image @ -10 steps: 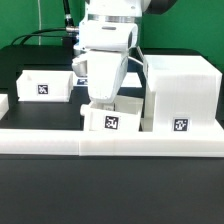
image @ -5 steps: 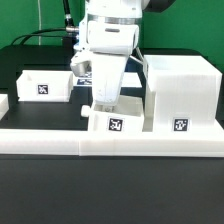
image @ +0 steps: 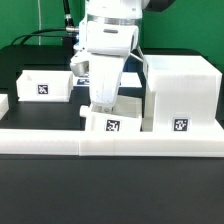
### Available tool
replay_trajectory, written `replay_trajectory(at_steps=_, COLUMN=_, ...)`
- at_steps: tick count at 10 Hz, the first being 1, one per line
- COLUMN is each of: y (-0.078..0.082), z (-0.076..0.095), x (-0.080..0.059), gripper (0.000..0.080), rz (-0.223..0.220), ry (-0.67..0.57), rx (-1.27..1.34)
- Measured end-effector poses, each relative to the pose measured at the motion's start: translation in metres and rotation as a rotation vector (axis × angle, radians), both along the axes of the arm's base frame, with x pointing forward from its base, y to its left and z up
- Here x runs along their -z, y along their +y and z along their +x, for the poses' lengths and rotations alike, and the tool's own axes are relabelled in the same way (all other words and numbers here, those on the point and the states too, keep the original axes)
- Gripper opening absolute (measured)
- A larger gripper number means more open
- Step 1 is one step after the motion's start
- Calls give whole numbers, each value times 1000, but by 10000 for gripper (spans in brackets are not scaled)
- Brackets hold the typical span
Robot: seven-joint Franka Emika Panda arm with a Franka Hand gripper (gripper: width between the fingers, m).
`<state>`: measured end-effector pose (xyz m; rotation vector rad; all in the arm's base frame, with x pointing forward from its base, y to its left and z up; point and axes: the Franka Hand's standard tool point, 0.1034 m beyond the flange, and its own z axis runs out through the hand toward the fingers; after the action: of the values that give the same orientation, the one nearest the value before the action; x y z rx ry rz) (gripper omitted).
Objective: Assemble drawer
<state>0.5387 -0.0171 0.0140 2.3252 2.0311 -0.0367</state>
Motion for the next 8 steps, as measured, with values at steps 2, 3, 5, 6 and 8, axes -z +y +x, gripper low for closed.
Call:
replay_trajectory(at_steps=2, y=-7, z=-2, x=1, gripper=42, rz=2, ry=4, rx=-27)
replay_trajectory(at_steps=3, y=-18, z=-1, x=0, gripper=42, rz=21, ry=-3, rx=-47)
replay_trajectory(at_steps=5, y=-31, z=-1, x=1, gripper=42, rz=63, ry=-4, rx=-66)
replay_trajectory(at_steps=6, y=-41, z=-2, x=0, gripper=42, rz=97, ry=-8, rx=-55)
replay_trajectory(at_steps=8, y=-50, z=-3, x=0, gripper=42, rz=125, ry=-14, rx=-19)
